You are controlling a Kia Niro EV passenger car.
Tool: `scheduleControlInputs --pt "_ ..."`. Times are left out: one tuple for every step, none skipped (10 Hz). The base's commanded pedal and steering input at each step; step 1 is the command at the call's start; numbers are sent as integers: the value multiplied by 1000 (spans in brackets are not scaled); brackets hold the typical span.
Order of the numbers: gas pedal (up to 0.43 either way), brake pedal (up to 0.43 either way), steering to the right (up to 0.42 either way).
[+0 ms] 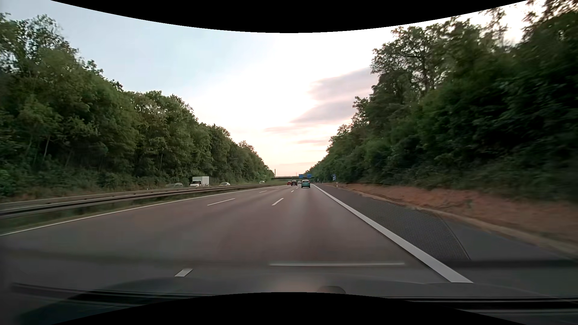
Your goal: Follow the waypoints while adhering to traffic rules and regulations
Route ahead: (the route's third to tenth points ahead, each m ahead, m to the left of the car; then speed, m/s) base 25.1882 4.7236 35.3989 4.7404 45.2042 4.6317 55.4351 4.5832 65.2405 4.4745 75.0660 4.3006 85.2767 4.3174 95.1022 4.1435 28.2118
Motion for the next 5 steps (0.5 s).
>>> scheduleControlInputs --pt "177 0 -3" --pt "177 0 -3" --pt "177 0 -4" --pt "177 0 -3" --pt "177 0 -4"
